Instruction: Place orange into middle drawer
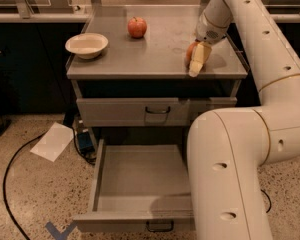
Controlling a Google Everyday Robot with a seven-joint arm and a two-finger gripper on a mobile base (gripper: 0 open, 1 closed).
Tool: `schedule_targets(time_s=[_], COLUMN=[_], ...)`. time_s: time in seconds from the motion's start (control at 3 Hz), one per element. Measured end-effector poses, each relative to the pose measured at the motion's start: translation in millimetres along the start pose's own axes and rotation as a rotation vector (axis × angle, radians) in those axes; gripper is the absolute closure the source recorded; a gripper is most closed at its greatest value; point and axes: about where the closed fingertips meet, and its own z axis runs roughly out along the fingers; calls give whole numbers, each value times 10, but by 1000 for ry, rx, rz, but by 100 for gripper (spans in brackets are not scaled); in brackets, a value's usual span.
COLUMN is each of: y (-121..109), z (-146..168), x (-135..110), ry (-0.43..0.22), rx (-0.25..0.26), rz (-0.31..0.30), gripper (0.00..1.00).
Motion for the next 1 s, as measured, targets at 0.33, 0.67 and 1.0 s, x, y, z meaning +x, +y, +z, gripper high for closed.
schedule_targets(time_s=[0.33,0.67,1.0], y=[0,5,5], z=[0,11,11], x=[1,29,29], ry=[0,3,3], rx=[0,-3,-3], rz=[0,6,6], gripper=[0,0,18])
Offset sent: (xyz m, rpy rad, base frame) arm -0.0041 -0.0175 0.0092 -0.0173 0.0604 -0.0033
